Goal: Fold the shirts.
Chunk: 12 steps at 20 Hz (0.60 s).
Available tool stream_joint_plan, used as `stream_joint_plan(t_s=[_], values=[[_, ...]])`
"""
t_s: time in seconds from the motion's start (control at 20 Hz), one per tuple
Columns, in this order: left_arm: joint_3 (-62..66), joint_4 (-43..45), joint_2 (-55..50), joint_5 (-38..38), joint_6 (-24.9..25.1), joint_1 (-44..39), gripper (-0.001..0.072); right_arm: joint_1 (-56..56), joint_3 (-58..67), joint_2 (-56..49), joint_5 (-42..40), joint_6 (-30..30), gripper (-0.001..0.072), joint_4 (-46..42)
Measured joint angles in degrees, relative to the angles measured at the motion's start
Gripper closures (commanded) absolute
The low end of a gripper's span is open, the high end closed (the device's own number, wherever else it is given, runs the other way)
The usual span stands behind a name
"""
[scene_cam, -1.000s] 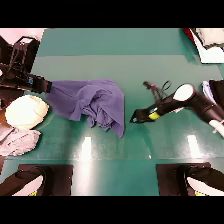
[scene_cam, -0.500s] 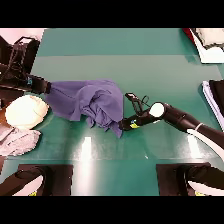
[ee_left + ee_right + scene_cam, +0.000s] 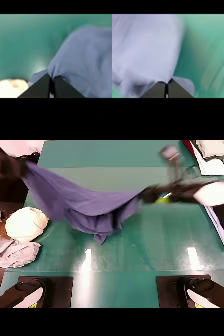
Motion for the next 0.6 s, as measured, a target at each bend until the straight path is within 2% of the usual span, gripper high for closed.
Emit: stream_joint_plan(t_s=[0.25,0.45,0.6], values=[[19.26,-3.85,2.08,1.57,-0.28,0.0,0.0679,-16.68,15.67,11.8,5.84,1.42,0.0696,-3.67],[23.56,-11.65,6.75,7.67,-0.33,0.0,0.0679,-27.61,25.35,17.42,8.24,1.6,0.0696,-4.22],[24.79,-17.27,8.98,12.22,-0.31,0.0,0.068,-33.53,32.57,17.73,10.8,1.2,0.0696,-4.57]])
